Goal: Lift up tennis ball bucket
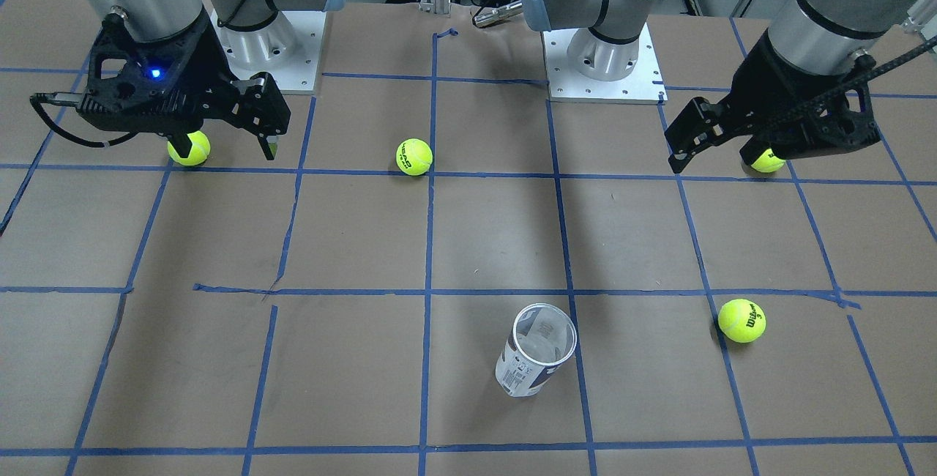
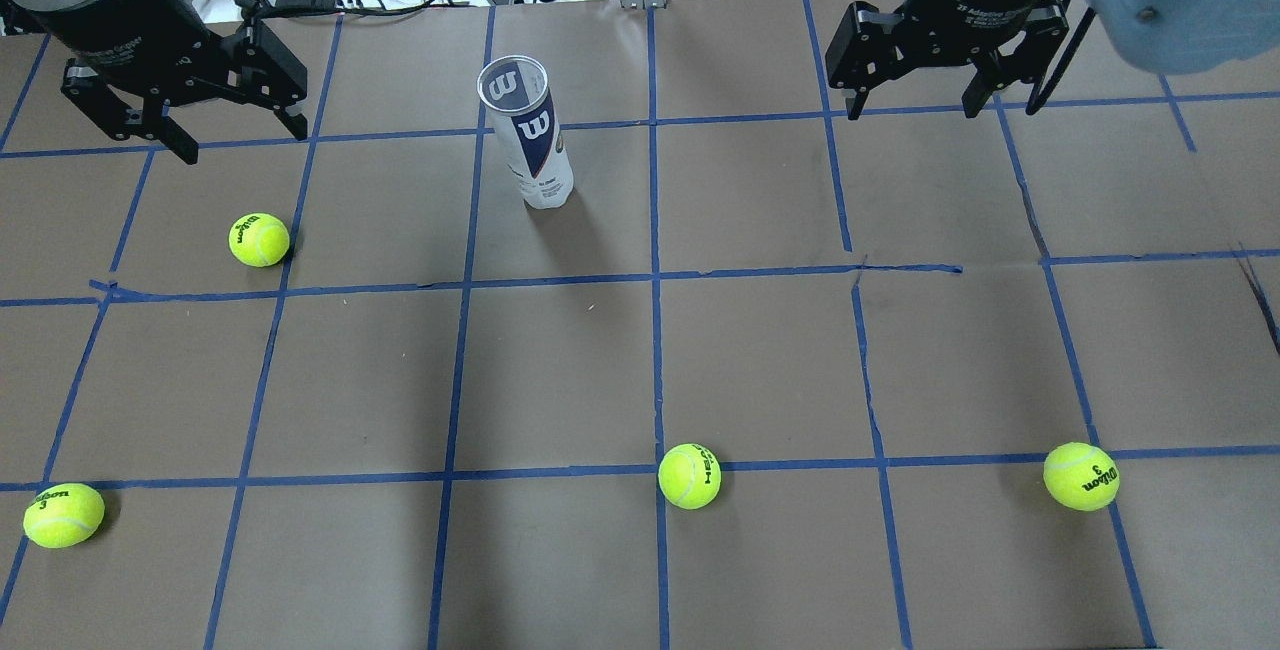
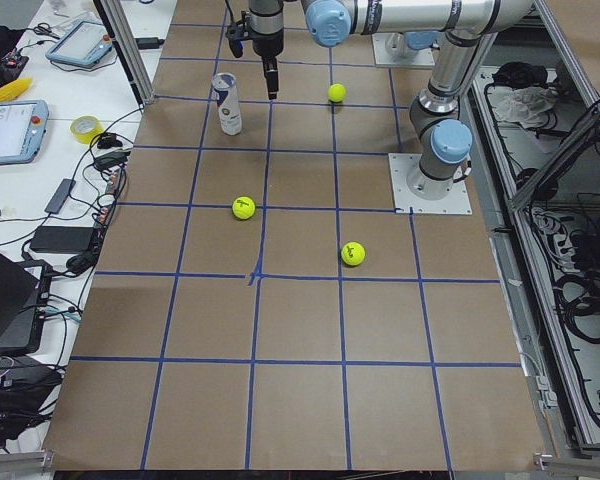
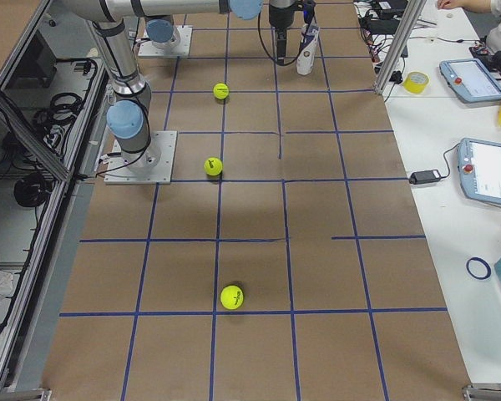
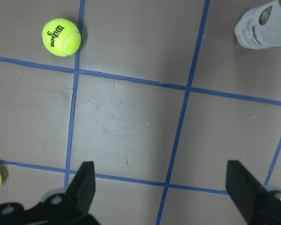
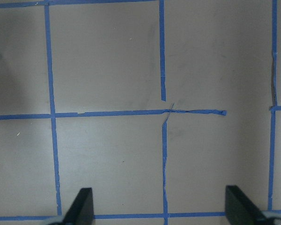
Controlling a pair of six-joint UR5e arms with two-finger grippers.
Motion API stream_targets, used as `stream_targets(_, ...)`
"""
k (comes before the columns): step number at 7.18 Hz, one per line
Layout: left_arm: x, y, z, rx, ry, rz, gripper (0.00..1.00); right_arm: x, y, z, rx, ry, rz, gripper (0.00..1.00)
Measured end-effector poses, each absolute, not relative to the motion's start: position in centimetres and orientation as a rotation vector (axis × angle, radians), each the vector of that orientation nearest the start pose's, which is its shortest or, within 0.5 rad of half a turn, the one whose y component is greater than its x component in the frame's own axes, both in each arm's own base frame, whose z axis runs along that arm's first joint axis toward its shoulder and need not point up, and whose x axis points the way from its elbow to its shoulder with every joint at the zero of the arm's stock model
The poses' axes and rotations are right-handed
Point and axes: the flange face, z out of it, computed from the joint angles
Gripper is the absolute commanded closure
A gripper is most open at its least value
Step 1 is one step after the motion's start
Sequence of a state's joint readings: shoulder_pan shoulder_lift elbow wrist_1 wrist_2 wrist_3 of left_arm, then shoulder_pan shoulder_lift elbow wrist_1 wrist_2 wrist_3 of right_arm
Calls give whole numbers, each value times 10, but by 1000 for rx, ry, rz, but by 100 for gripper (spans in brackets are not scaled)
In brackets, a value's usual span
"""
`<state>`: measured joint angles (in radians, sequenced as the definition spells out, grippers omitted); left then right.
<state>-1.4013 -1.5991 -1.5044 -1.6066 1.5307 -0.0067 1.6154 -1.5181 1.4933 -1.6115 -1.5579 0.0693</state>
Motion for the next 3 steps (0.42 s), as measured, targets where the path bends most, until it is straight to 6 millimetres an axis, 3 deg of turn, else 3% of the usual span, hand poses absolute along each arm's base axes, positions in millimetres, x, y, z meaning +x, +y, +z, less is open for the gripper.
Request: stream_targets(3, -53, -506, 499, -277, 3169, 8, 0, 158, -514, 501, 38, 3123, -90, 0)
